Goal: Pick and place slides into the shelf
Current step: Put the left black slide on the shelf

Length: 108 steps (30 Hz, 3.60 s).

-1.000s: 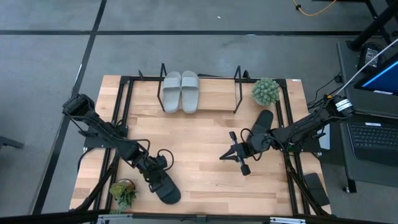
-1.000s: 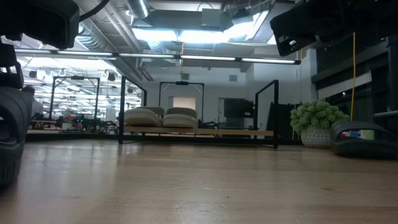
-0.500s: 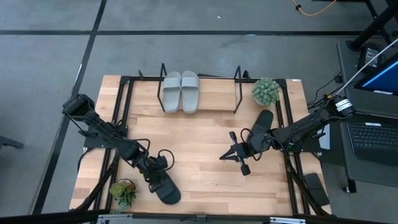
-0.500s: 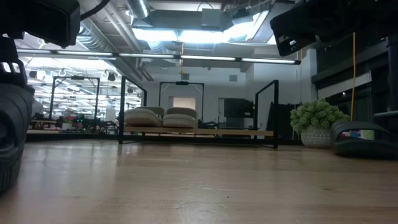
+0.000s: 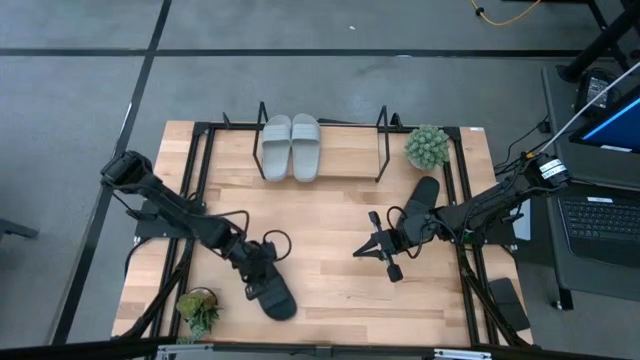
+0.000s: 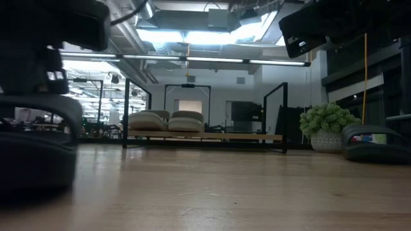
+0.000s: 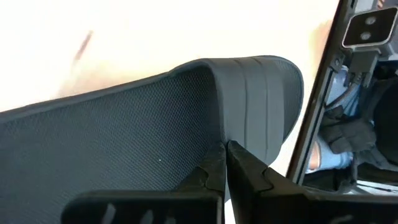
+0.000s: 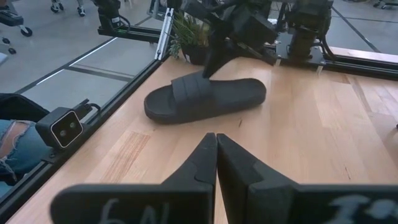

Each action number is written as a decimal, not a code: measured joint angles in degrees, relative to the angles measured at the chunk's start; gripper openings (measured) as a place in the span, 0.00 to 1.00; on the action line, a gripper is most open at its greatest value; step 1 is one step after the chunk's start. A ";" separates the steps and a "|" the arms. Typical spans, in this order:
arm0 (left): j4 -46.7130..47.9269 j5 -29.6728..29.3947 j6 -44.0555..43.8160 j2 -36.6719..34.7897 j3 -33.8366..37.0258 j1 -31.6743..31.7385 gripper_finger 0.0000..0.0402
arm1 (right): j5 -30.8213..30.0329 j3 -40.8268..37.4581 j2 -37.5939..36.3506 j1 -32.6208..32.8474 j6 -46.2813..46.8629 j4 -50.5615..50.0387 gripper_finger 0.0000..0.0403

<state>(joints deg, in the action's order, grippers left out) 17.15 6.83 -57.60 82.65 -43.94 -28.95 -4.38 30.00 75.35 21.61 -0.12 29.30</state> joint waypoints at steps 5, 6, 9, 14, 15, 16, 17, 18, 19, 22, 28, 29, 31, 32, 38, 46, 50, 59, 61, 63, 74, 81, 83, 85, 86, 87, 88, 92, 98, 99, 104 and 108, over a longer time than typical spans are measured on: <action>0.32 1.31 5.61 -0.02 0.00 4.09 0.00 | 0.02 0.00 0.00 0.02 -0.04 0.02 0.03; 0.34 1.65 6.78 -0.02 0.00 5.05 0.00 | 0.02 0.00 0.00 0.00 -0.05 0.00 0.03; 0.37 2.64 10.06 -0.04 0.00 7.93 0.00 | 0.00 0.00 0.00 0.02 -0.16 0.02 0.03; 0.41 4.73 15.90 -0.04 0.00 13.23 0.00 | -0.30 0.00 0.00 0.02 -2.56 1.30 0.04; 0.41 5.25 16.91 -0.04 0.00 14.27 0.00 | -0.70 0.00 0.00 0.02 -3.40 1.91 0.04; 0.42 5.87 17.90 -0.04 0.00 15.36 0.00 | -1.00 0.00 0.00 0.02 -4.25 2.55 0.04; 0.45 6.39 18.90 -0.04 0.00 16.34 0.00 | -1.09 0.00 0.00 0.00 -4.74 3.18 0.04; 0.46 6.89 19.97 -0.04 0.00 17.26 0.00 | -1.14 0.00 0.00 0.00 -4.92 3.72 0.04; 0.48 7.47 21.10 -0.04 0.00 18.28 0.00 | -1.15 0.00 0.00 0.00 -4.92 3.99 0.03; 0.60 8.82 24.03 -0.04 0.00 21.25 0.00 | -1.14 0.83 0.00 0.00 -3.28 2.26 0.04; 2.53 11.31 27.85 -0.04 0.00 26.66 0.00 | -1.16 9.22 0.67 0.00 -3.47 -11.14 0.04; 2.64 11.75 28.49 -0.04 0.00 27.41 0.00 | -1.16 10.74 1.02 0.00 -4.19 -12.88 0.04; 2.73 12.09 29.84 -0.04 0.00 28.81 0.00 | -1.14 13.52 2.34 0.00 -6.18 -15.36 0.04; 2.75 12.11 30.30 -0.04 0.00 29.37 0.00 | -1.16 14.60 3.27 0.00 -6.79 -16.21 0.04; 2.77 12.25 33.23 -0.04 0.00 31.49 0.00 | -1.14 20.27 11.05 -0.04 -9.47 -19.72 0.04; 2.63 11.45 33.67 -0.07 0.00 32.49 0.00 | -1.11 29.26 20.67 -0.04 -10.81 -27.96 0.06; 2.38 10.19 30.91 -0.07 -0.02 32.52 0.00 | -1.07 33.13 23.85 -0.04 -10.89 -31.22 0.13; 2.79 11.40 31.70 -0.07 -0.61 32.91 0.00 | -1.03 34.56 24.52 -0.04 -10.91 -30.91 0.27; 4.06 11.81 32.50 -0.07 -1.25 33.29 0.00 | -1.04 34.58 24.50 -0.14 -10.89 -30.78 0.28; 4.91 11.85 32.71 -0.07 -2.09 33.61 0.00 | -1.03 34.58 24.50 -0.17 -10.90 -30.80 0.29; 7.96 9.21 33.70 -0.07 -3.10 36.36 0.09 | -0.98 34.56 24.47 -0.17 -10.42 -30.98 0.29; 7.91 9.77 33.81 -0.07 -3.10 36.57 0.24 | -0.98 34.56 24.46 -0.17 -10.50 -30.98 0.29; 7.91 12.00 34.06 -0.07 -3.10 36.60 0.27 | -0.98 34.56 24.46 -0.17 -10.71 -30.97 0.29; 7.93 14.57 34.24 -0.09 -3.10 37.00 0.28 | -0.98 34.56 24.44 -0.17 -10.73 -30.97 0.29; 8.21 16.22 34.22 -0.19 -3.10 37.27 0.28 | -0.98 34.56 24.44 -0.17 -10.73 -30.97 0.29; 8.64 17.90 34.19 -0.27 -3.10 37.64 0.28 | -0.98 34.53 24.41 -0.17 -10.75 -30.97 0.29; 9.15 19.49 34.17 -0.31 -3.10 38.09 0.28 | -0.98 34.53 24.41 -0.17 -10.74 -30.95 0.29; 12.58 22.70 34.15 -0.65 -3.10 40.58 0.28 | -0.98 34.51 24.41 -0.17 -10.69 -30.72 0.29; 18.64 22.47 34.20 -0.70 -3.10 44.37 0.28 | -1.01 34.51 24.41 -0.17 -9.33 -30.38 0.29; 19.72 22.94 34.22 -0.70 -3.10 44.91 0.28 | -1.01 34.51 24.41 -0.17 -9.13 -30.39 0.29; 24.46 25.21 34.52 -1.03 -3.10 46.92 0.28 | -1.01 34.51 24.41 -0.22 -9.17 -30.64 0.29; 25.05 23.71 38.10 -1.75 -3.08 46.42 0.28 | -1.01 34.51 24.41 -0.66 -9.38 -30.58 0.29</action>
<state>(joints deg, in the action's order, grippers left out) 42.21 30.53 -19.50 80.90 -47.03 17.47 -5.39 64.51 99.77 20.94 -9.50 -1.28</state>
